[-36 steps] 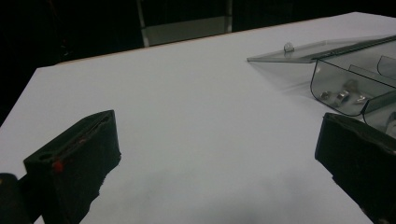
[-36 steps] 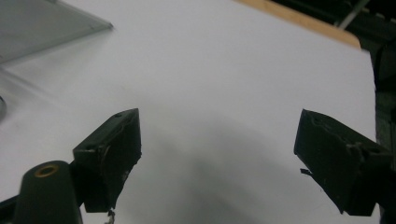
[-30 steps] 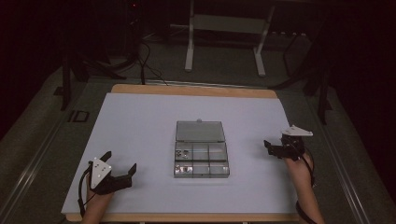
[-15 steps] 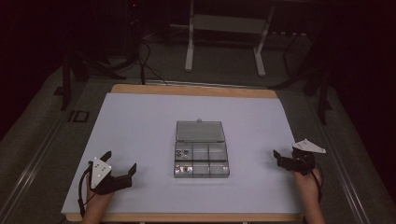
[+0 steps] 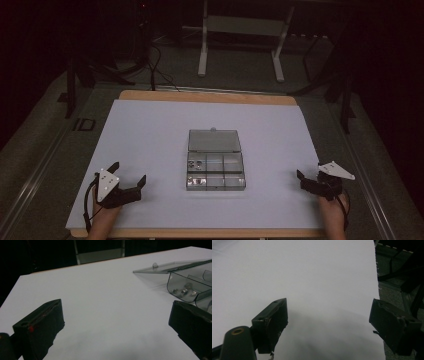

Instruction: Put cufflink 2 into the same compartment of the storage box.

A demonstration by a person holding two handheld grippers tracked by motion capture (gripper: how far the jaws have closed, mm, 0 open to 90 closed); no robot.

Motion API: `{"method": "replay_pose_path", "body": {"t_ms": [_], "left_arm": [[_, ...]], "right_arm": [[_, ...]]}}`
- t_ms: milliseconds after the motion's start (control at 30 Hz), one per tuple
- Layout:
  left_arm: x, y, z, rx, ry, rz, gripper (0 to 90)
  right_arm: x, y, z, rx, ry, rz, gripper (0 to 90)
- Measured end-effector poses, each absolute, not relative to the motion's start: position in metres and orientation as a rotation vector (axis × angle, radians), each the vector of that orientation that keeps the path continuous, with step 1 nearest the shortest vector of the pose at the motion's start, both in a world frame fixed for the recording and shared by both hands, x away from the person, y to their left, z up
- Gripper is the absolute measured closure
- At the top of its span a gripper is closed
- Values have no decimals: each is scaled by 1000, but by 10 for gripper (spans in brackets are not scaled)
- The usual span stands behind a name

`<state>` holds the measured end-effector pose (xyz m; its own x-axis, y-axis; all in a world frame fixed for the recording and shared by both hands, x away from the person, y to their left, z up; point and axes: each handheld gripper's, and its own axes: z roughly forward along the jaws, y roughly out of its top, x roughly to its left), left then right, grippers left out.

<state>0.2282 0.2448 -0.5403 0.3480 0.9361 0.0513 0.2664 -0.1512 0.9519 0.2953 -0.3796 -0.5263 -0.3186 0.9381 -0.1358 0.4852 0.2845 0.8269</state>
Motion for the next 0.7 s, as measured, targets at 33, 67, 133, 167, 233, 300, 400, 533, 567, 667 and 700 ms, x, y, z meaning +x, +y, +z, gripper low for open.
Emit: {"method": "replay_pose_path", "body": {"t_ms": [33, 67, 133, 167, 233, 300, 400, 533, 567, 667, 700], "left_arm": [[228, 245, -540, 1642, 1097, 866, 9], [228, 245, -540, 1642, 1097, 866, 9], [228, 245, -540, 1643, 1097, 866, 9], [228, 245, -540, 1643, 1097, 866, 9], [228, 245, -540, 1643, 1096, 866, 9], [228, 245, -540, 1643, 1097, 866, 9], [228, 245, -540, 1645, 1095, 868, 9], [228, 245, -540, 1644, 1094, 869, 9], [228, 245, -540, 1643, 1094, 869, 9], [228, 244, -540, 1644, 1094, 873, 9], [228, 244, -540, 1644, 1094, 874, 9]], "right_arm": [[294, -380, -526, 1276, 1920, 923, 151], [292, -381, -526, 1275, 1917, 930, 151], [290, -382, -527, 1273, 1910, 935, 151], [288, -383, -527, 1277, 1897, 942, 151], [287, -385, -528, 1279, 1881, 946, 151], [286, -387, -530, 1290, 1878, 946, 151], [287, -388, -531, 1301, 1865, 947, 152], [287, -387, -531, 1321, 1839, 925, 151], [286, -387, -531, 1314, 1830, 927, 151], [283, -389, -531, 1315, 1792, 952, 147], [282, -390, -531, 1319, 1781, 965, 148]]}}
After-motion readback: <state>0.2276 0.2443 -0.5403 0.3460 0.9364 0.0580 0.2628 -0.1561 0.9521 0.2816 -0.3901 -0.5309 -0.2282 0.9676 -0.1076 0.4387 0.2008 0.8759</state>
